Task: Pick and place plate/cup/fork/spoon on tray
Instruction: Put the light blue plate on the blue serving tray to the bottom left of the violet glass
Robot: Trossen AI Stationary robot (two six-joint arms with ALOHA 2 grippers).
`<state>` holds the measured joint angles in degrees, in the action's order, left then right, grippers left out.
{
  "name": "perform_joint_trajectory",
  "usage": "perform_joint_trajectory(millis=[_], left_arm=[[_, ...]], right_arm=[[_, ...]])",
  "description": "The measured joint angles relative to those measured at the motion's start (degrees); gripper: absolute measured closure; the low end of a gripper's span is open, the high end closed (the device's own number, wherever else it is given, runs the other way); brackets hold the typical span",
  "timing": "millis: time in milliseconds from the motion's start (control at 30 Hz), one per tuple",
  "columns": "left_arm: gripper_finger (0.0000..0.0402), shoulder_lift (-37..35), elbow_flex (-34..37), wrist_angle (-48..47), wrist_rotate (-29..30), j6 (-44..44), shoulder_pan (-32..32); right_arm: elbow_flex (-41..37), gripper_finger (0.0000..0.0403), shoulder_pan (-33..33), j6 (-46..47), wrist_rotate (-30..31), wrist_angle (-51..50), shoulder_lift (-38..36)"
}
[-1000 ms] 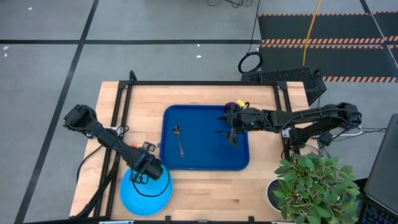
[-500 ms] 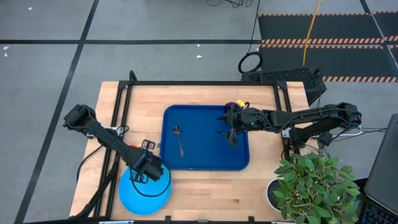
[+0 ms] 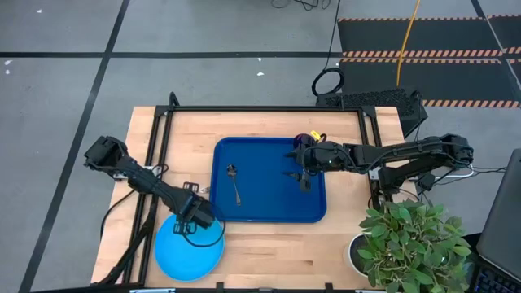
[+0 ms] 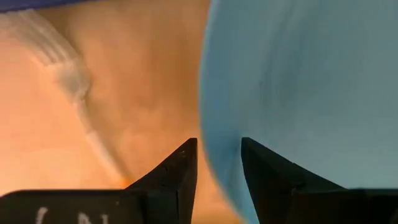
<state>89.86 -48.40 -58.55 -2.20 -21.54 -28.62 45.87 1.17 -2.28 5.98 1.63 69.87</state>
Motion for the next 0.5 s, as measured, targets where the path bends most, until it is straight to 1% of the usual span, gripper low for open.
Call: perform_joint_trajectory(millis=[133, 267, 333, 400, 467, 500], left_arm=[[0.0273, 0.0, 0.88, 4.08, -2.1, -0.04, 0.11], [0.0273, 0.0, 0.91, 5.43, -1.85, -0.01, 0.11], [0.0278, 0.0, 0.91, 6.19, -1.15, -1.5, 0.11], [0.0297, 0.0, 0.91, 6.5, -1.11, -3.85, 0.11], [0.0333, -0.02, 0.89, 6.58, -2.92, -5.63, 0.15], [0.0357, -0.08, 0.86, 6.58, -4.25, -6.21, 0.18]], right_arm=[[0.0, 0.0131, 0.0, 0.04, 0.01, 0.22, 0.01], [0.0, 0.0131, 0.0, 0.06, 0.02, 0.26, 0.0], [0.0, 0.0131, 0.0, 0.05, 0.02, 0.24, 0.01], [0.0, 0.0131, 0.0, 0.04, 0.02, 0.24, 0.0], [0.0, 0.0131, 0.0, 0.0, 0.02, 0.24, 0.0], [0.0, 0.0131, 0.0, 0.0, 0.08, 0.25, 0.0]])
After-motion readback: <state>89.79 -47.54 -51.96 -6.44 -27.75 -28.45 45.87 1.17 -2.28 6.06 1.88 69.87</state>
